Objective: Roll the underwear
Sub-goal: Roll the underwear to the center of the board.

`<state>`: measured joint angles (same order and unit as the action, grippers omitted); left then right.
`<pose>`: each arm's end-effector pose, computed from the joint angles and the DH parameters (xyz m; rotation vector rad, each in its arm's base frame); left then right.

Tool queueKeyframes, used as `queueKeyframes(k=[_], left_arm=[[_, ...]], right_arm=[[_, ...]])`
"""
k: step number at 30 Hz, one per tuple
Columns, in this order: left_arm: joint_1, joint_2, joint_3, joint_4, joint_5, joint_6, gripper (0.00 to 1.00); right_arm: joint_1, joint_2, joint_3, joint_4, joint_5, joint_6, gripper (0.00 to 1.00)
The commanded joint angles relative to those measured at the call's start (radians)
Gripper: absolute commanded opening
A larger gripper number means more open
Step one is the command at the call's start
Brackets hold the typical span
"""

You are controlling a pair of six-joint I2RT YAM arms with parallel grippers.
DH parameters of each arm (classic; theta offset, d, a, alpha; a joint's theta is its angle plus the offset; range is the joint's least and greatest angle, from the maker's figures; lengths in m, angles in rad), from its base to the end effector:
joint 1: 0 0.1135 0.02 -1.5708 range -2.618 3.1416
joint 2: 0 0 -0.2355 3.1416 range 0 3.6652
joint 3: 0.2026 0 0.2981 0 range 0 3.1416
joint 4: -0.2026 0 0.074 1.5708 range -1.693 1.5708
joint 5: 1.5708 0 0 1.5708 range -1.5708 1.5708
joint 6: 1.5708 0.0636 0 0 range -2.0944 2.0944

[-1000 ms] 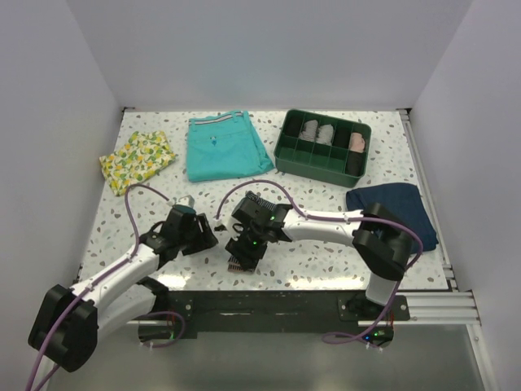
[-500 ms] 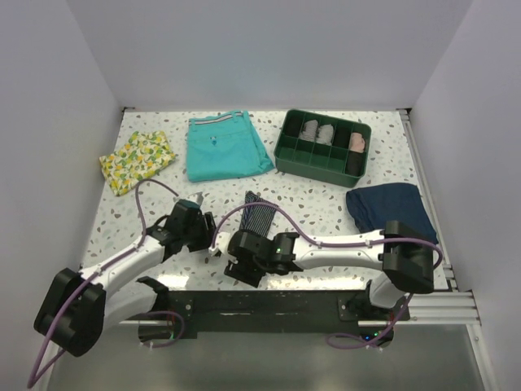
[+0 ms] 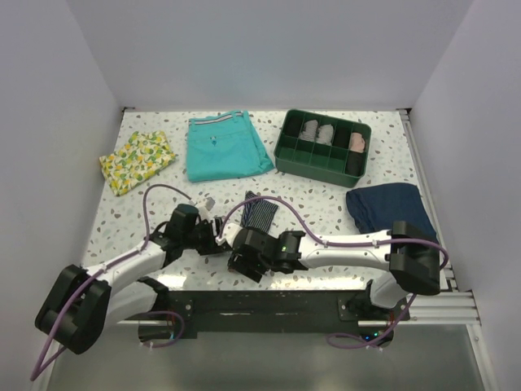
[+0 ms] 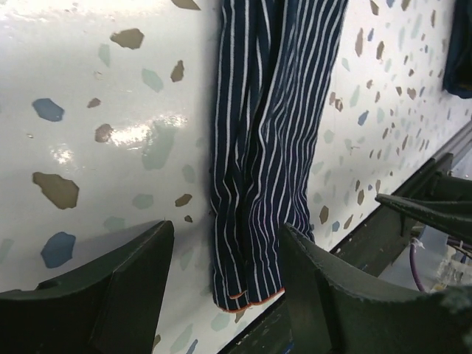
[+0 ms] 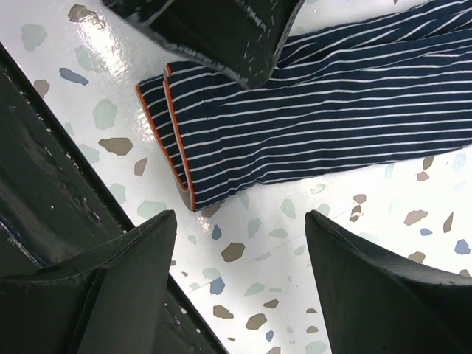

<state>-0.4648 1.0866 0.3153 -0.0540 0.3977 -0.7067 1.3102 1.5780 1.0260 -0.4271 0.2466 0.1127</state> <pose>0.2138 -0.1348 0.0639 -0.1085 2.5635 -0.9825 0.1123 0.3607 0.1343 -1.3443 2.1395 0.2655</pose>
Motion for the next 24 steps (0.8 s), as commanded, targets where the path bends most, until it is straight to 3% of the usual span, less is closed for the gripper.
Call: queueKeyframes(k=[1,14,24], left_arm=[[0.003,-0.031,-0.096,0.127,0.096,-0.054,0.65],[0.003,0.104,-0.185,0.226,0.118,-0.065,0.61],[0.003,0.193,-0.176,0.194,0.061,-0.039,0.38]], right_arm=[[0.003,-0.027,0.022,-0.007,0.023,0.007,0.75],[0.046,0.004,0.051,-0.018,0.026,-0.048,0.74],[0.124,0.089,0.086,0.002,0.128,-0.135,0.74]])
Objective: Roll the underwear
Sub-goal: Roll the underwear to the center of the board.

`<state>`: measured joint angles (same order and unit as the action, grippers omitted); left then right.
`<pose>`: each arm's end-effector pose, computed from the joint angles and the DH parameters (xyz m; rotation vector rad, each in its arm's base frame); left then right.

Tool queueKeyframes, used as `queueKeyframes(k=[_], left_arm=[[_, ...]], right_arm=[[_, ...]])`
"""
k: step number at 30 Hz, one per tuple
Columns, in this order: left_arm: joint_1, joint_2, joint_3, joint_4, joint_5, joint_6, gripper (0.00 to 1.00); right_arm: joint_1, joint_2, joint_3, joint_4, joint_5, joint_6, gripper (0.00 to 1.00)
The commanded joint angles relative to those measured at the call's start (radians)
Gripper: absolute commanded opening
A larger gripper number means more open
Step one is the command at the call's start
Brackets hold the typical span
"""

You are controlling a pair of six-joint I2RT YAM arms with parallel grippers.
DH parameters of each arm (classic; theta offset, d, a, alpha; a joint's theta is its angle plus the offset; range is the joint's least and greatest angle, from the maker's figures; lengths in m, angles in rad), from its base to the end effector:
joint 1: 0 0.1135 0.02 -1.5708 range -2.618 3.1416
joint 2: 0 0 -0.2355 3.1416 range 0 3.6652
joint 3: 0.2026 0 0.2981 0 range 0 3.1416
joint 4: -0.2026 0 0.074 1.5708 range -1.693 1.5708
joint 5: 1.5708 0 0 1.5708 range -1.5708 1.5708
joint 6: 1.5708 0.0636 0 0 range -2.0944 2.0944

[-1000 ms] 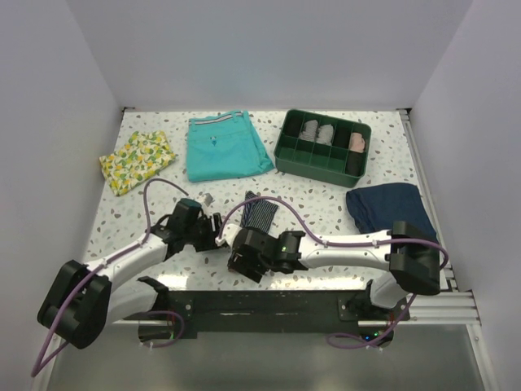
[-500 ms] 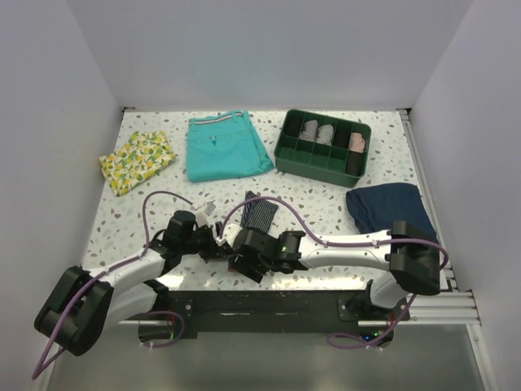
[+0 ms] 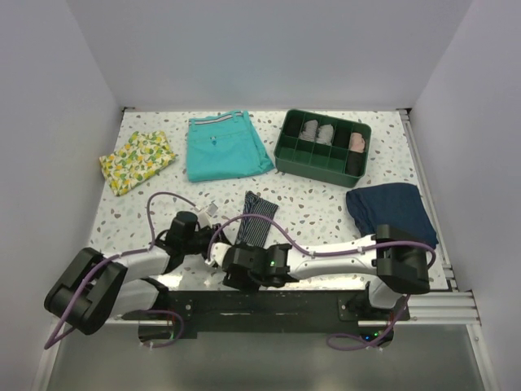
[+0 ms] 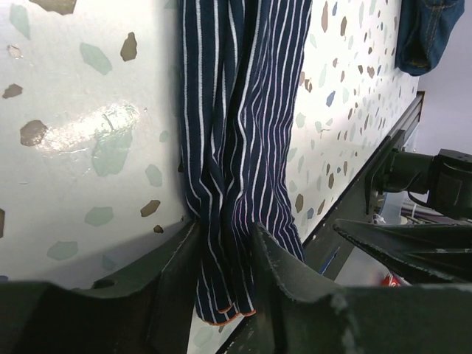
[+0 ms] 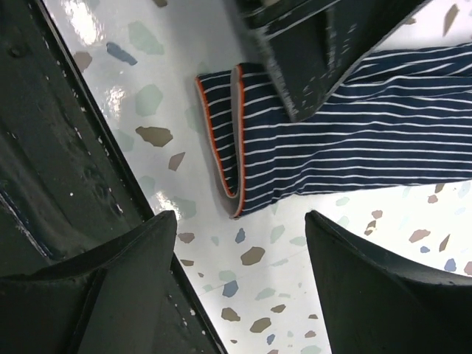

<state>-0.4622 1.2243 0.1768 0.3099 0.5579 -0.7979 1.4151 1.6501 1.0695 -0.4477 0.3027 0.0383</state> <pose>0.1932 -0.1339 0.0260 -0.1054 2.5212 -1.2320 0.0785 0.3777 0.1229 -1.5275 2.0261 0.1795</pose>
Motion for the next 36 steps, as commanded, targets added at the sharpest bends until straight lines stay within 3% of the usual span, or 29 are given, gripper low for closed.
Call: queueKeyframes(k=[1,12,20,24,31,32,36], left_arm=[[0.002,0.060,-0.036,-0.176,-0.102,0.054,0.38],[0.000,0.096,-0.026,-0.186,-0.115,0.066,0.32],[0.002,0.098,-0.020,-0.187,-0.116,0.068,0.32],[0.002,0.084,-0.025,-0.189,-0.116,0.066,0.32],[0.000,0.076,-0.025,-0.189,-0.121,0.065,0.32],[0.002,0.076,-0.023,-0.189,-0.121,0.066,0.31],[0.002,0.066,-0.020,-0.192,-0.121,0.065,0.31]], right_arm=[[0.025,0.033,0.047,0.026,0.076,-0.075,0.74],[0.065,0.151,0.084,0.076,0.145,-0.163,0.74],[0.070,0.186,0.014,0.151,0.219,-0.147,0.70],[0.068,0.195,-0.011,0.161,0.289,-0.130,0.52],[0.068,0.195,-0.046,0.167,0.282,-0.112,0.45],[0.068,0.198,-0.046,0.168,0.279,-0.112,0.37],[0.068,0.198,-0.042,0.168,0.240,-0.109,0.22]])
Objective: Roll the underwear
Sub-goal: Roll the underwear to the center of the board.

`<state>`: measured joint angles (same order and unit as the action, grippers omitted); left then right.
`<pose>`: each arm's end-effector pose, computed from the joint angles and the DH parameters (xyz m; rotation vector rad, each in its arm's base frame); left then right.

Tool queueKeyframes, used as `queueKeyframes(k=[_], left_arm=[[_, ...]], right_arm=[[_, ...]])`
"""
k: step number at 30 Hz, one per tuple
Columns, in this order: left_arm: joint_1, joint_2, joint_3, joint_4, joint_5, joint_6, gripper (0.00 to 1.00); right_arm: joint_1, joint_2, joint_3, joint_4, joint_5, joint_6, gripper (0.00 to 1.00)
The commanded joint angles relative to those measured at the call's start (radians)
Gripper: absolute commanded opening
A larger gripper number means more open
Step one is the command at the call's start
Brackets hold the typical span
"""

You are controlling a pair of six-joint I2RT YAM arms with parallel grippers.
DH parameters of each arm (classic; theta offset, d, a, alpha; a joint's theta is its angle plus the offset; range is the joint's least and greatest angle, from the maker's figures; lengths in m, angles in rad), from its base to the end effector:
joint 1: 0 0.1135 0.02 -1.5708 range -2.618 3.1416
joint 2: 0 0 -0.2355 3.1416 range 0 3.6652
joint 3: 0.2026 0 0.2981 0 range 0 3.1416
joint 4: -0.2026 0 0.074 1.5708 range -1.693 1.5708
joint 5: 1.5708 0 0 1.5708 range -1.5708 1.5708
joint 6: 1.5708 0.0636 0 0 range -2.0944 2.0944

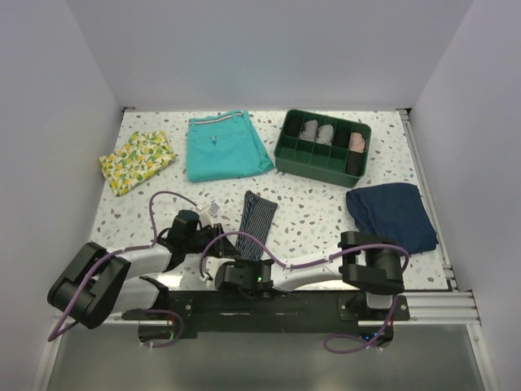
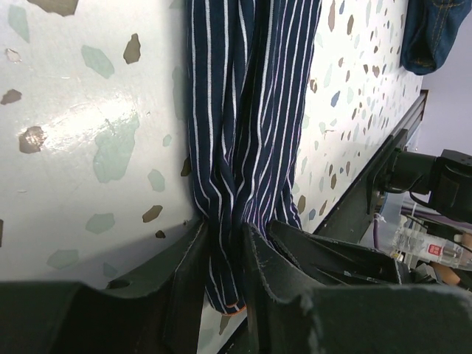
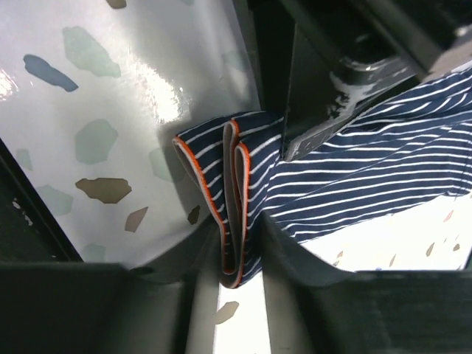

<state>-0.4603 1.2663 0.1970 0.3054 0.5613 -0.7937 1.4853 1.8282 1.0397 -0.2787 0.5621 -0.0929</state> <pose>0.1952 -0.1346 0.0225 -0.1128 2.5470 -1.2244 0.0671 0.3857 0.0645 -1.5799 1.8198 -0.1359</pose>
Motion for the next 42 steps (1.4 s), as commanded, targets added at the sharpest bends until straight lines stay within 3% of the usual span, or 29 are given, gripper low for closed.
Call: queueKeyframes(k=[1,7,10,13,18,23,31,34,42], left_arm=[[0.000,0.016,-0.041,-0.190,-0.126,0.057,0.31],[0.000,-0.097,0.008,-0.288,-0.204,0.033,0.47],[0.002,-0.165,0.077,-0.403,-0.294,0.017,0.72],[0.005,-0.232,0.136,-0.514,-0.415,0.001,0.77],[0.012,-0.303,0.173,-0.630,-0.553,-0.038,0.79],[0.012,-0.382,0.145,-0.667,-0.598,-0.076,0.79],[0.012,-0.435,0.128,-0.661,-0.577,-0.070,0.79],[0.012,-0.443,0.124,-0.626,-0.566,-0.053,0.79],[0.012,-0.450,0.105,-0.582,-0.514,-0.035,0.78]], right_arm=[[0.000,0.017,-0.010,0.001,-0.030,0.025,0.21],[-0.003,-0.023,0.005,-0.007,-0.134,0.038,0.14],[-0.005,-0.038,0.016,-0.017,-0.180,0.050,0.13],[-0.020,-0.061,0.025,-0.030,-0.250,0.073,0.13],[-0.083,-0.109,0.036,-0.031,-0.399,0.127,0.13],[-0.199,-0.155,0.039,-0.021,-0.614,0.171,0.13],[-0.333,-0.127,0.051,-0.016,-0.879,0.191,0.14],[-0.408,-0.055,0.080,-0.027,-1.068,0.205,0.15],[-0.554,0.069,0.097,0.047,-1.326,0.272,0.15]])
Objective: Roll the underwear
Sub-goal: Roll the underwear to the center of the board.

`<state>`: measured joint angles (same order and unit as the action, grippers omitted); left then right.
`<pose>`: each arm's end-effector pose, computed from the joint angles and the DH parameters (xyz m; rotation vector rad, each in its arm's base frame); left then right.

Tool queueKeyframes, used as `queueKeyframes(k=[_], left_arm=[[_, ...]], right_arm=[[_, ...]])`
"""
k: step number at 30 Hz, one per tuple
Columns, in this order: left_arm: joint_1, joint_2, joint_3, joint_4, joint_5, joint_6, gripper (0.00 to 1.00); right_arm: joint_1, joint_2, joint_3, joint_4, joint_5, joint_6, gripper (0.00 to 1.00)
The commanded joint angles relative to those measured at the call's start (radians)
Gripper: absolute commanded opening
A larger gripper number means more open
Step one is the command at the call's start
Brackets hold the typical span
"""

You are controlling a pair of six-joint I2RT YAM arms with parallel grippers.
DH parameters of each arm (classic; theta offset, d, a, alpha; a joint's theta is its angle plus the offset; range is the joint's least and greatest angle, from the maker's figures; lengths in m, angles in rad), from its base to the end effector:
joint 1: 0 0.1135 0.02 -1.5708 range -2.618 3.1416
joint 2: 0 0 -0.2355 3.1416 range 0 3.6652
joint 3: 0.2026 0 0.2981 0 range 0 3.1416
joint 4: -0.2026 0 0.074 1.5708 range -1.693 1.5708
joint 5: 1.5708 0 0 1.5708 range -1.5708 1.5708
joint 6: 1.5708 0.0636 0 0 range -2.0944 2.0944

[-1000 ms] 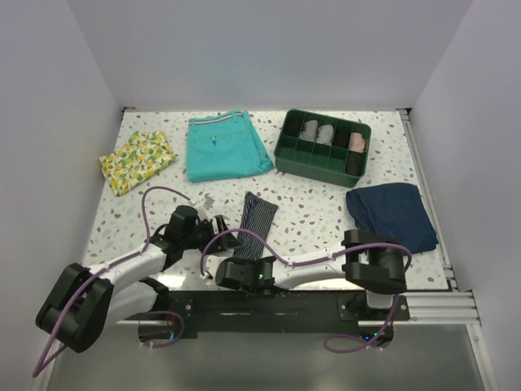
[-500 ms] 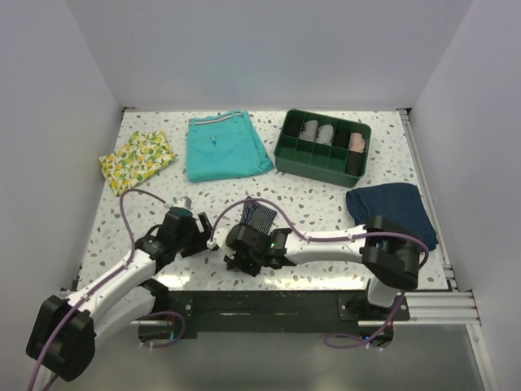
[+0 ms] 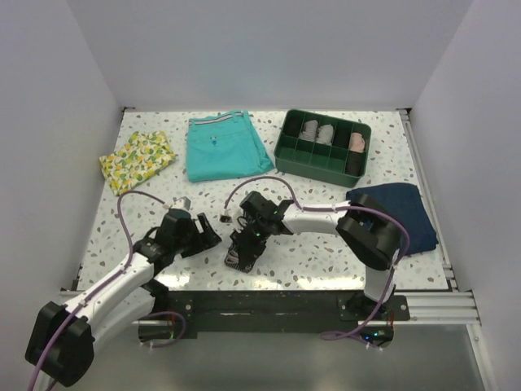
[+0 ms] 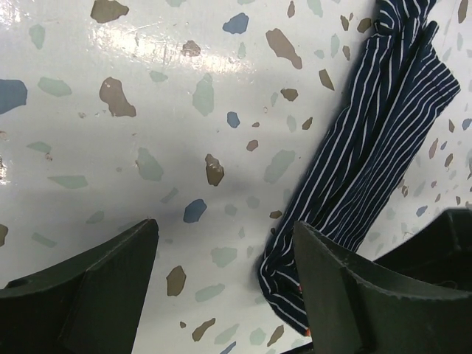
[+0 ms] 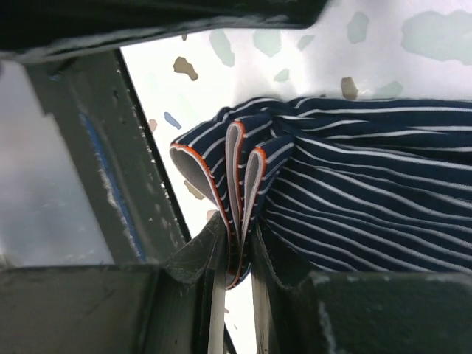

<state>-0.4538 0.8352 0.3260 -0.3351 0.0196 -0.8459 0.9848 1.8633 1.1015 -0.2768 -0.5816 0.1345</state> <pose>0.2130 -0.1053 0.0953 -0.4797 2.4633 -0.5968 0.1949 0.3568 0.0713 -1.3565 2.4449 1.1100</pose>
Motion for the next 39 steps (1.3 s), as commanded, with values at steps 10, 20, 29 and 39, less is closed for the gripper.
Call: queueKeyframes(k=[10,20,29,39], left_arm=[[0.006,-0.125,-0.113,0.157,0.128,0.018,0.78],[0.004,-0.242,-0.220,0.320,0.250,-0.001,0.77],[0.001,-0.202,-0.272,0.404,0.283,0.025,0.76],[0.001,-0.300,-0.324,0.410,0.286,0.037,0.74]], right_arm=[[-0.110,0.135,0.038,0.082,-0.258,0.108,0.15],[-0.161,0.201,0.026,0.119,-0.247,0.185,0.16],[-0.167,0.235,0.066,0.061,-0.242,0.169,0.17],[-0.181,0.281,0.101,0.001,-0.167,0.180,0.15]])
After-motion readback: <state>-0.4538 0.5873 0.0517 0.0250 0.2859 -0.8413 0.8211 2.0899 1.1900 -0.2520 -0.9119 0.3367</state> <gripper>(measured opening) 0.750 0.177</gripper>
